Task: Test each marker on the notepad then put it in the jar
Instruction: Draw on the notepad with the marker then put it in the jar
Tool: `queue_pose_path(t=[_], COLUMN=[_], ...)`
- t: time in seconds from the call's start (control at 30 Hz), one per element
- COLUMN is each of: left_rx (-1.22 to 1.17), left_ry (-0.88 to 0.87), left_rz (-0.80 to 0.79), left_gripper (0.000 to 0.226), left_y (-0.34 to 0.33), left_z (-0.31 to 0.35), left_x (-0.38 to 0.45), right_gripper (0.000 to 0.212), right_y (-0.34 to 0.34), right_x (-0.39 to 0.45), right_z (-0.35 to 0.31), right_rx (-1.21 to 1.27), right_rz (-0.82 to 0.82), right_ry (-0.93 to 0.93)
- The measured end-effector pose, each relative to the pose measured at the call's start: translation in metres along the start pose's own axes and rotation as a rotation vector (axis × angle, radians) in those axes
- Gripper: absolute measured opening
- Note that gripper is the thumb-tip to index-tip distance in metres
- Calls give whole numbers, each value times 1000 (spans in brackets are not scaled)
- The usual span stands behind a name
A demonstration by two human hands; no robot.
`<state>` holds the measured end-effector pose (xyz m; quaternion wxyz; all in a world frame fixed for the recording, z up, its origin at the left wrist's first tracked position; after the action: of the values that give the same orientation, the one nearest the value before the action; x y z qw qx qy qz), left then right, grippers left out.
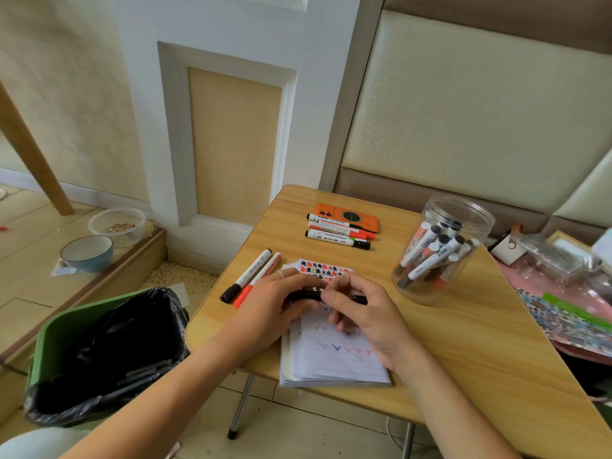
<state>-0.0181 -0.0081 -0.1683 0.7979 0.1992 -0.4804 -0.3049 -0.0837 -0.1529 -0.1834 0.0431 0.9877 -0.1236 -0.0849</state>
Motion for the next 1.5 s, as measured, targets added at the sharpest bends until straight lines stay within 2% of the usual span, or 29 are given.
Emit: queue_pose_path(t=[0.07, 0.2, 0.57, 0.8, 0.97, 1.1, 1.2, 1.3, 1.5], left_rx=[-2, 5, 18, 29, 35, 62, 131, 175, 225], left_ry=[-8, -6, -5, -14, -6, 21, 35, 70, 152], left_rz=[2, -5, 19, -1, -7, 2, -57, -125, -210], left_gripper=[20, 11, 8, 7, 4, 10, 22, 39, 49], left_y=[2, 2, 1, -1, -3, -5, -13, -21, -25], left_z=[1, 2, -3, -4, -6, -6, -11, -17, -28], left_x=[1, 0, -1, -2, -1, 0, -1, -3, -4], right_gripper=[19, 19, 11, 24, 20, 4, 15, 17, 12], right_y=[-1, -1, -4, -5, -5, 4, 15, 29, 77], right_x=[-1, 1, 2, 1, 1, 2, 4, 0, -25], right_z=[1, 3, 2, 1, 0, -3, -10, -26, -79], right_rx=[-28, -43, -47, -78, -73, -75, 62, 120, -266], right_rz=[-21, -14, 2, 6, 16, 114, 187, 272, 657], right_ry=[-19, -33, -23, -12, -2, 6, 37, 122, 368])
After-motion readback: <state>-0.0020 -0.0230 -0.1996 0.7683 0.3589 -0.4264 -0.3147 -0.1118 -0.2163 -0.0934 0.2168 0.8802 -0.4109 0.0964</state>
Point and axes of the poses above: each hand's wrist, its own x-axis towards the middle knuckle, its own y-axis out of the back of the hand, z = x × y, the point moved 8 cm from there along x, towards the middle knuckle, and after that the axes turned 12 degrees about -y, right-handed, at the moved point
